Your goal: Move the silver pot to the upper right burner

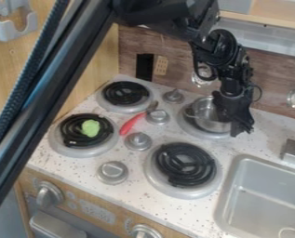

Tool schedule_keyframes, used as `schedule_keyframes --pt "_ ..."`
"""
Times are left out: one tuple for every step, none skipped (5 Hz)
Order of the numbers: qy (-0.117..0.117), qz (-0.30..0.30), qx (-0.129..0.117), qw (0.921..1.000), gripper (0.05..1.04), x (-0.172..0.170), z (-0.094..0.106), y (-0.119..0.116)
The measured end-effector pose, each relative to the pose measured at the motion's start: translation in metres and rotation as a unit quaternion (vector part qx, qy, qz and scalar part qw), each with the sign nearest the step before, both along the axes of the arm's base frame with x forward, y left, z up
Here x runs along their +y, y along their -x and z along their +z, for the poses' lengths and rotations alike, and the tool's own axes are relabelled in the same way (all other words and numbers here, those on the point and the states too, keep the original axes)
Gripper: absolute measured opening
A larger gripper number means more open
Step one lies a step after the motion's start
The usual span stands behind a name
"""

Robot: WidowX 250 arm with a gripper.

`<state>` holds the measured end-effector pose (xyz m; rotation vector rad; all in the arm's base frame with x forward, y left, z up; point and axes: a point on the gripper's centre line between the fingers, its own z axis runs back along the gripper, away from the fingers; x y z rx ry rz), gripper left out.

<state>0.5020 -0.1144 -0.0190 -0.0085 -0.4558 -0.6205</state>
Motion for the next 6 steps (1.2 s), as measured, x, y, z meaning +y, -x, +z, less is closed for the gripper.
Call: schedule_keyframes --pt "-0.002 -0.002 0.0 1.0 0.144 0.0 0.0 0.0" --pt "0.001 -0.007 -0.004 1.0 0.067 0.0 -0.003 0.003" --pt "-0.001 0.002 -0.006 1.0 0.057 0.007 0.012 0.03" --pt "0.006 -0.011 -0.01 0.9999 0.052 0.012 0.03 0.061" --pt "0.019 -0.017 0.003 0.9997 0.052 0.023 0.038 0.094" --pt "0.017 -0.026 0.02 0.9993 0.052 0.031 0.03 0.128"
